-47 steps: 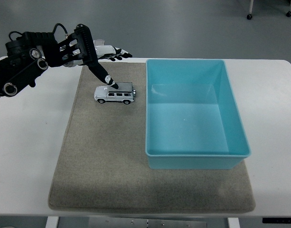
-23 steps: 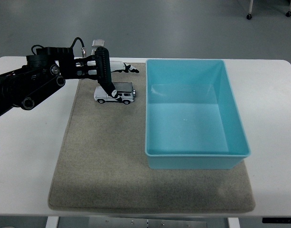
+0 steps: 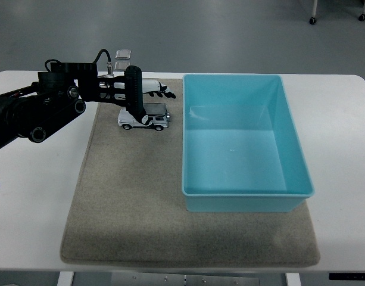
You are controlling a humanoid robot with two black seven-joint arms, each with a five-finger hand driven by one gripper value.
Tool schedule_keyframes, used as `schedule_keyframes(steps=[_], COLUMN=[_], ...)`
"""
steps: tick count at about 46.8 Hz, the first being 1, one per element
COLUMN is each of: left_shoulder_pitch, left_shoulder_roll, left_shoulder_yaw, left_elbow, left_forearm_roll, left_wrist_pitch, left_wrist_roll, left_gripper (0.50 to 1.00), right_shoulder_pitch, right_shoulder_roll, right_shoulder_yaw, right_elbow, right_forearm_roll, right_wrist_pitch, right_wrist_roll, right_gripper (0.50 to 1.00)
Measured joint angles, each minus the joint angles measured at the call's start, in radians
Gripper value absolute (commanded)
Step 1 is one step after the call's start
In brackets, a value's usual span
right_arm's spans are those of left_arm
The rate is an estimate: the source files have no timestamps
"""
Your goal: Left hand put the white car in the blue box
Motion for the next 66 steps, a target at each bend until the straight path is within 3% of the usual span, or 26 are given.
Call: schedule_keyframes(steps=[13,32,38,66], left_shoulder_pitch=[-0.007,-0.011,-0.013,-0.043], left_shoulder_roll=[0.003,0.009,0.011,0.017], left_shoulder_yaw=[0.013,0.013,0.013,0.012], left_elbow=[-0.013,-0.012,-0.012,-0.005], left_forearm_roll=[0.037,0.062,0.062,0.12], left_wrist_pitch=[-0.002,-0.002,-0.002,-0.002], left_wrist_roll=[0.0,0.001,0.001,0.0], left_gripper=[0.632,0.626,0.5,0.5], right_shoulder_pitch=[0.0,-0.001,0.0,0.0], right_shoulder_roll=[0.0,0.0,0.0,0.0], right_shoulder_yaw=[0.0,0.0,0.0,0.0], right_elbow=[0.0,0.0,0.0,0.0], right_forearm_roll=[0.0,0.0,0.0,0.0], right_wrist_pitch=[-0.001,0.0,0.0,0.0], right_wrist_roll=[0.0,-0.001,0.0,0.0], right_gripper=[0.936,0.936,0.936,0.936])
